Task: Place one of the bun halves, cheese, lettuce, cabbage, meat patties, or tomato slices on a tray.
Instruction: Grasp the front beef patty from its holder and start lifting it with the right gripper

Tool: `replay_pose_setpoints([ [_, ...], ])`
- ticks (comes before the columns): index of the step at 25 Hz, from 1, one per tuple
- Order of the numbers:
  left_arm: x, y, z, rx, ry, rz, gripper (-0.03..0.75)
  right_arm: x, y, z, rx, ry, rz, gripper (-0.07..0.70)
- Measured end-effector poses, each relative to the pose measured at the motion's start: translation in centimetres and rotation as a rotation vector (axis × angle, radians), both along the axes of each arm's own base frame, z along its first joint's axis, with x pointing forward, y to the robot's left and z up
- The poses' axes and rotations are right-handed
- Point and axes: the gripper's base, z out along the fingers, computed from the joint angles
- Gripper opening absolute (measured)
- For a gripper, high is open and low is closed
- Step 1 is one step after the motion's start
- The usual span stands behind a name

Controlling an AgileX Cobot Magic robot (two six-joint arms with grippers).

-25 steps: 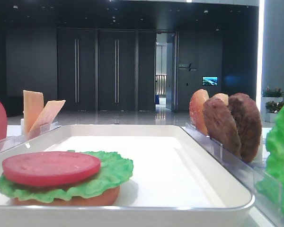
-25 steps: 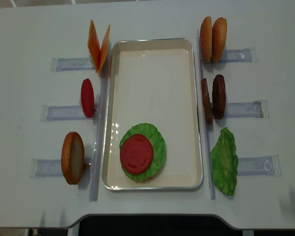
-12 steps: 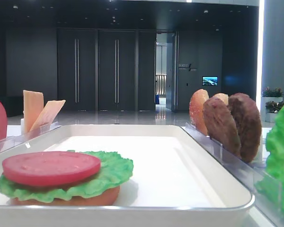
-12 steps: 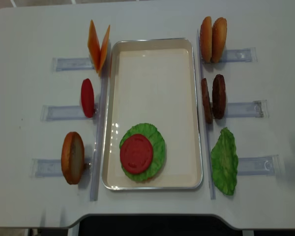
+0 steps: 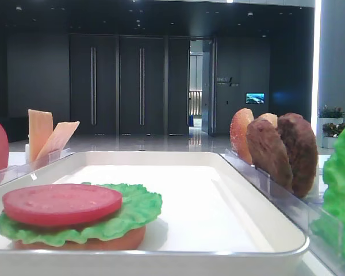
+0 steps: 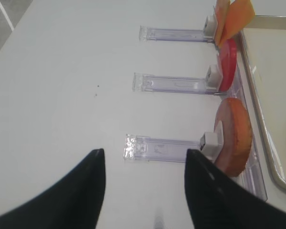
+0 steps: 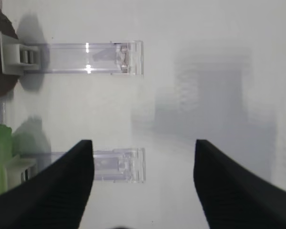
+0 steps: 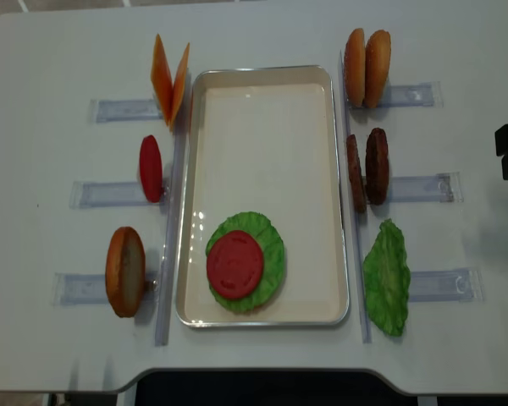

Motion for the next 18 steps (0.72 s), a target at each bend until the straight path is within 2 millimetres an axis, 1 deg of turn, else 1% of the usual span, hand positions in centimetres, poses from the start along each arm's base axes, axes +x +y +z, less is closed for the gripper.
replay_pose_setpoints([
  [4,0.0,0.0,0.0,0.000,0.000,0.000,0.409,1.2,0.0,-0.2,0.000,-0.013,-0.001,0.435],
  [10,0.0,0.0,0.0,0.000,0.000,0.000,0.409,1.6,0.3,-0.3,0.002,-0.026,0.005,0.435],
  [13,0.0,0.0,0.0,0.000,0.000,0.000,0.409,1.6,0.9,-0.3,0.019,-0.024,0.009,0.435],
  [18,0.0,0.0,0.0,0.000,0.000,0.000,0.409,1.4,2.6,-0.3,0.051,-0.022,0.011,0.435],
])
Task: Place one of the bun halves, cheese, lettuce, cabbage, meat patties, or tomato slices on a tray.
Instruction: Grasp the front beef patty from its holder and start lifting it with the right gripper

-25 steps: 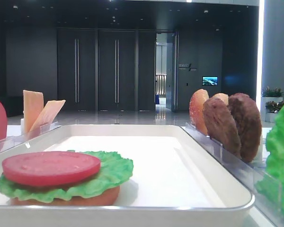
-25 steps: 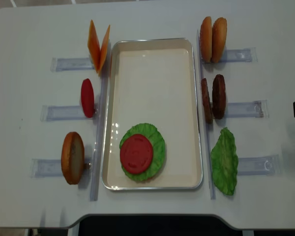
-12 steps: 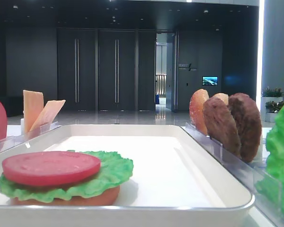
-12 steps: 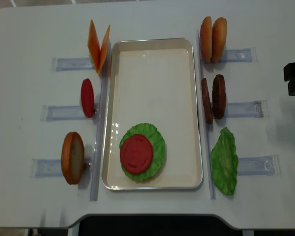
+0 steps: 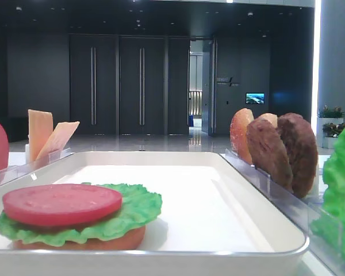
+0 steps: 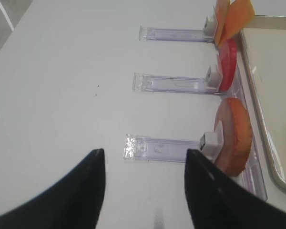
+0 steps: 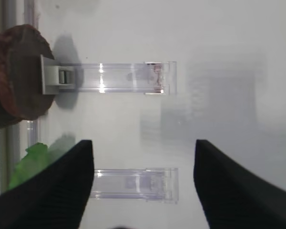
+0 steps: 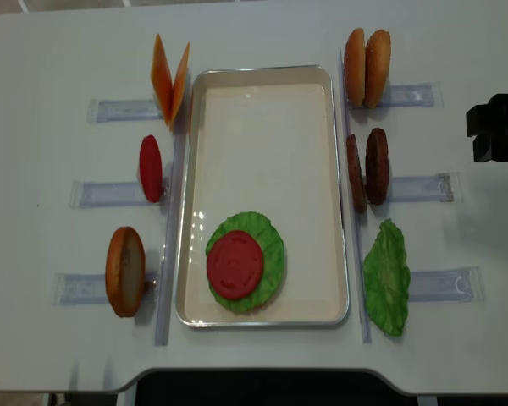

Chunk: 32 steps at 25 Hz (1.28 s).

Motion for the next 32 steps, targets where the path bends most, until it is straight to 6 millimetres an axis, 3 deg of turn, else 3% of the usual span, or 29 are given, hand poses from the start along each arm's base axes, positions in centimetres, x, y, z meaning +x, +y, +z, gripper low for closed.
replay_pose_setpoints([
  [4,0.0,0.0,0.0,0.000,0.000,0.000,0.409,-0.3,1.8,0.1,0.026,0.007,0.008,0.438],
  [12,0.0,0.0,0.0,0.000,0.000,0.000,0.409,-1.0,6.3,2.2,0.089,-0.032,0.081,0.438],
  [25,0.0,0.0,0.0,0.000,0.000,0.000,0.409,-1.8,12.1,1.7,0.117,0.023,0.198,0.439],
  [32,0.0,0.0,0.0,0.000,0.000,0.000,0.409,-1.0,13.6,0.4,0.132,0.043,0.210,0.439],
])
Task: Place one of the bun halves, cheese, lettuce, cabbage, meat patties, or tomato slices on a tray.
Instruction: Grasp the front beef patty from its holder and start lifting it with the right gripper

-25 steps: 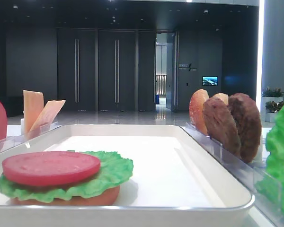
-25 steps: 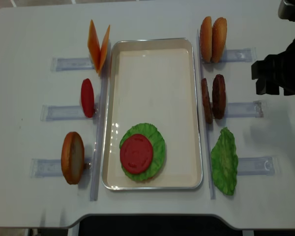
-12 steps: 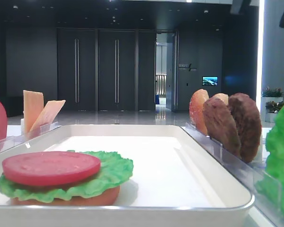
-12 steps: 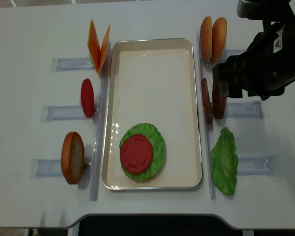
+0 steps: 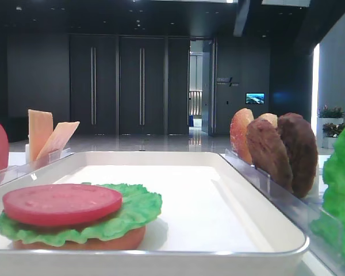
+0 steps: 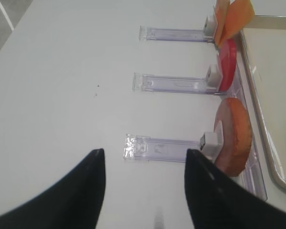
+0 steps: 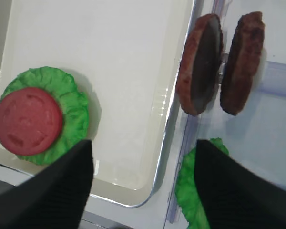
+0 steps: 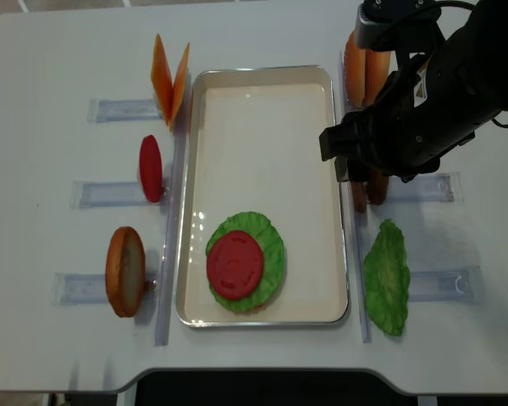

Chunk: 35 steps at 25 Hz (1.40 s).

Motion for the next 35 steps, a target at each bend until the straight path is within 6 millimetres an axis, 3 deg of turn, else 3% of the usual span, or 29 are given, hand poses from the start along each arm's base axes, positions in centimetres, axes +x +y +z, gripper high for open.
replay_pose_setpoints([
  [10,0.0,0.0,0.0,0.000,0.000,0.000,0.409,1.4,0.5,-1.8,-0.058,-0.005,-0.008,0.439],
  [22,0.0,0.0,0.0,0.000,0.000,0.000,0.409,4.0,1.0,-2.2,-0.154,0.038,-0.030,0.439],
  [35,0.0,0.0,0.0,0.000,0.000,0.000,0.409,5.4,2.2,-4.0,-0.166,0.091,-0.033,0.440],
])
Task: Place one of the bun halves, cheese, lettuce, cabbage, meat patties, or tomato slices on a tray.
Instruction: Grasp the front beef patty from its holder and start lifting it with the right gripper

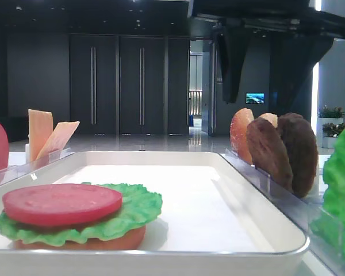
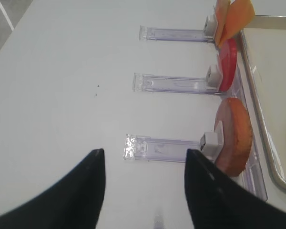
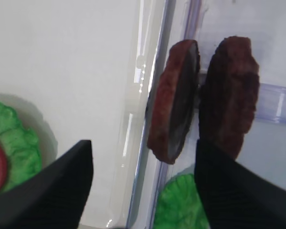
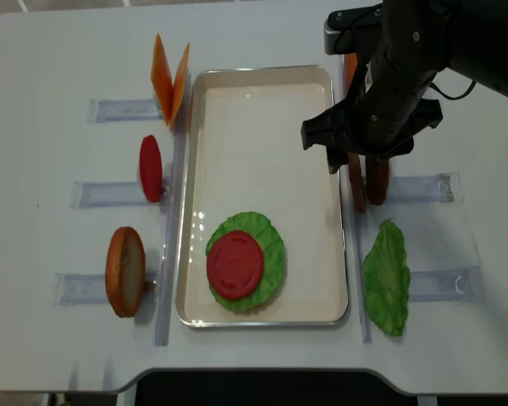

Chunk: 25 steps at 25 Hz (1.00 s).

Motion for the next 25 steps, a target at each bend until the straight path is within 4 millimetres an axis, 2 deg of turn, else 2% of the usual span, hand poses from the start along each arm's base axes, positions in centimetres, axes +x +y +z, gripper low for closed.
replay_pose_setpoints([
  [17,0.0,0.0,0.0,0.000,0.000,0.000,0.409,1.2,0.6,-2.6,-0.025,0.019,0.001,0.440],
  [25,0.0,0.0,0.0,0.000,0.000,0.000,0.409,1.9,0.3,-2.7,-0.046,-0.027,-0.011,0.440],
])
